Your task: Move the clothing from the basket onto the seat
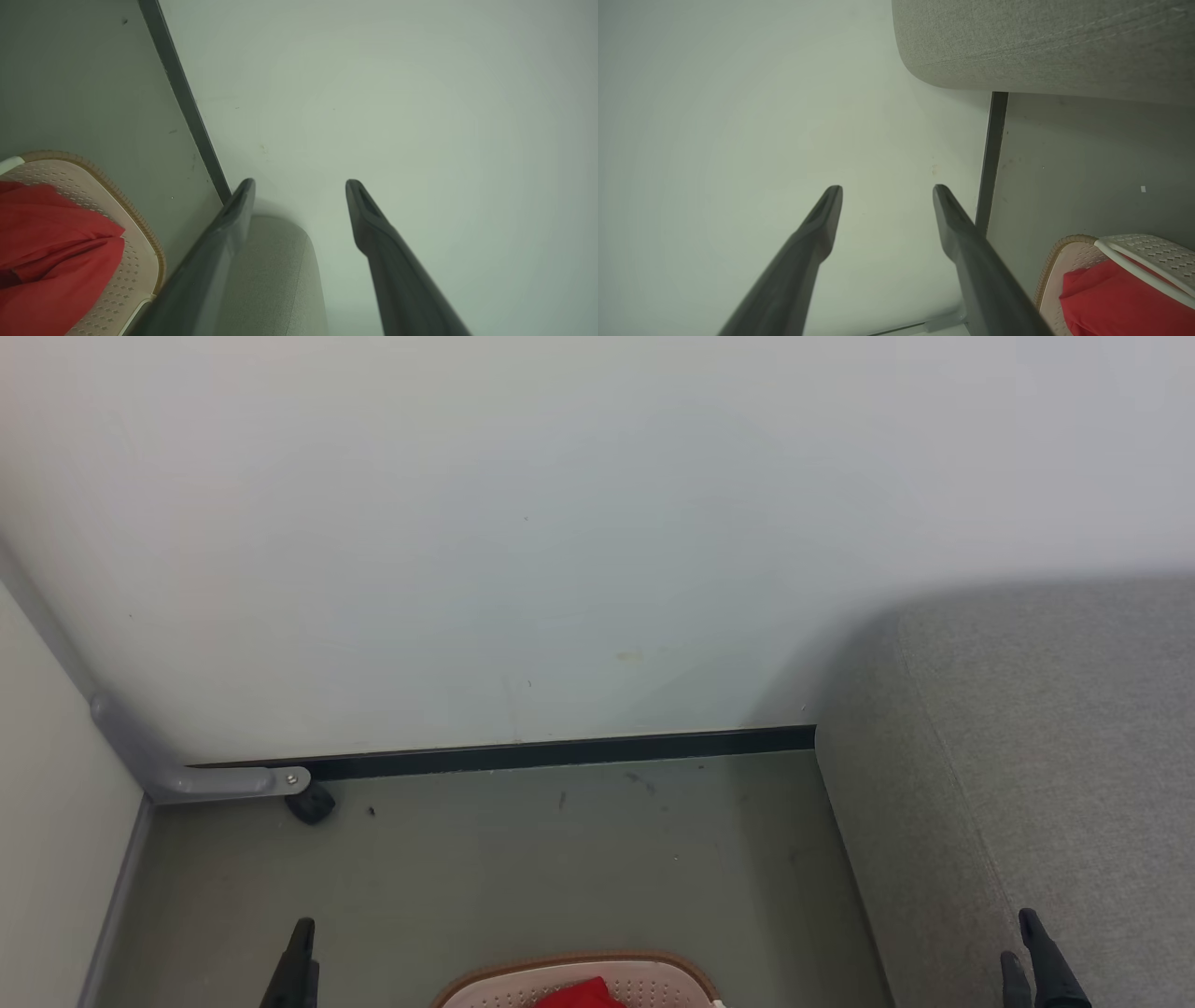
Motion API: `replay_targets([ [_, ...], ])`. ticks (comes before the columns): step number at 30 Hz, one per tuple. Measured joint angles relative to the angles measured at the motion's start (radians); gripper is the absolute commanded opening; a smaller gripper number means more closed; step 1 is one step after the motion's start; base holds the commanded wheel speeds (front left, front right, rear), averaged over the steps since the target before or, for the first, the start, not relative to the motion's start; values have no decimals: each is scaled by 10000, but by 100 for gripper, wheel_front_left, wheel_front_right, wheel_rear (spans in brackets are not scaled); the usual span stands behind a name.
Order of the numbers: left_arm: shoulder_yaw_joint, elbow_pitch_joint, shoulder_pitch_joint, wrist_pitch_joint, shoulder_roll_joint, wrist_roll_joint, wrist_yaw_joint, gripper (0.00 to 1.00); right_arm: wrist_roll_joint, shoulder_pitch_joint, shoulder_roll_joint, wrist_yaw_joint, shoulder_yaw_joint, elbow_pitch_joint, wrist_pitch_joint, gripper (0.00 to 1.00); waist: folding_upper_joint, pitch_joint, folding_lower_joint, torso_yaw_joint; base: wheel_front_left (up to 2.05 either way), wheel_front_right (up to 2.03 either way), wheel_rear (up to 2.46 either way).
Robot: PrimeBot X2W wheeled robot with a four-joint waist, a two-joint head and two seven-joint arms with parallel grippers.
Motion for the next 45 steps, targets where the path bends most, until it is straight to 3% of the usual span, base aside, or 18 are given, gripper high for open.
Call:
replay_targets([
  [5, -111, -117, -6, -169, 4, 405, 92, 100, -215, 0, -2, -6, 94, -48, -173, 100, 0, 3, 0, 1, 0, 0, 0],
  [13, -362, -422, -15, -487, 23, 1783, 437, 100, -1626, -10, -8, -355, 447, -343, -506, 100, 0, 12, 0, 6, 0, 0, 0],
  [45, -1942, -957, -16, -1668, 984, 8623, 1398, 100, -7457, -132, -767, -1267, 2865, -581, -1668, 100, 0, -15, 0, 36, 0, 0, 0],
])
